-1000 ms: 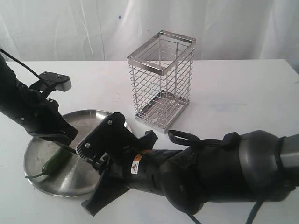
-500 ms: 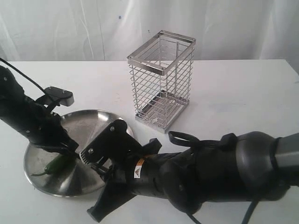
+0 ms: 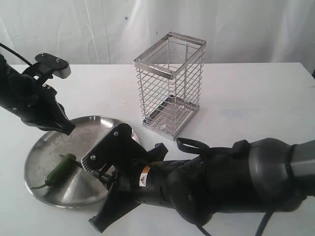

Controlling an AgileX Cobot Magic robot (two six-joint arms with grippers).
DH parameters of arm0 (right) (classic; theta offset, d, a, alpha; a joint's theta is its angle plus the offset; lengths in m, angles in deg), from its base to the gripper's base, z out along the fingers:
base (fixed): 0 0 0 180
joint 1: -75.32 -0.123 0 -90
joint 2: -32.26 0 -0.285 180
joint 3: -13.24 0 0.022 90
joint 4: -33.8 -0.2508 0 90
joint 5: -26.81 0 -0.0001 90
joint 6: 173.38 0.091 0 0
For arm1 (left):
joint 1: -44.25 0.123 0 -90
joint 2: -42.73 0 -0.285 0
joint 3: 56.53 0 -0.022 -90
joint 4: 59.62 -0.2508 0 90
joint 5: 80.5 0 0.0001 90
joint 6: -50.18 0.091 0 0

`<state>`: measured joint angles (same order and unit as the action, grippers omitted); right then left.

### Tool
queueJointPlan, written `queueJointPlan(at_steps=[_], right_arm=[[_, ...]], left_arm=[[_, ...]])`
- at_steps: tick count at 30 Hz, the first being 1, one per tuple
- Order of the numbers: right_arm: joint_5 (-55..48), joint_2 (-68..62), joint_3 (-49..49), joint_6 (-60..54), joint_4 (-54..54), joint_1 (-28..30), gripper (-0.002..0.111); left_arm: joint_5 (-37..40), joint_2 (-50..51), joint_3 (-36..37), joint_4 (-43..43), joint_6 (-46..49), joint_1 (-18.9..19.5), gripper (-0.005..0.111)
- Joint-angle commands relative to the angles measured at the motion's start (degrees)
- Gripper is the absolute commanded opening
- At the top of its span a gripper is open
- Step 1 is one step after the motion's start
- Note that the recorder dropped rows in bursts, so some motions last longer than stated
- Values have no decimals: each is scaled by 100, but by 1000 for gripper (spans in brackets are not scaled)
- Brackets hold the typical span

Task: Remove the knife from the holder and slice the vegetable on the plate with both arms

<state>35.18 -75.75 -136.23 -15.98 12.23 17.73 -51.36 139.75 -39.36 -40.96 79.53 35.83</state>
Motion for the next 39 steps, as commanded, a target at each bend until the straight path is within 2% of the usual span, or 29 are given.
queueJointPlan(at_steps=[1,18,24,31,35,39], right_arm=[[29,44,-11,-77,76,-2,0],[99,-434,-217,-77,76,-2,0],[87,-434,-294,-77,76,-2,0],[65,-434,-291,-77,76,-2,0],[65,-434,-291,-77,76,-2,0],[65,-434,-291,-77,76,-2,0]], left_arm=[[157,-50,70,-460,-414,-25,0],[-731,-50,757,-608,-414,-25,0],[-556,27,757,-17,-206,-25,0],[-560,504,757,230,-168,-25,0],[-560,510,757,1016,702,-25,0],[-538,1031,757,1019,816,-25,0]])
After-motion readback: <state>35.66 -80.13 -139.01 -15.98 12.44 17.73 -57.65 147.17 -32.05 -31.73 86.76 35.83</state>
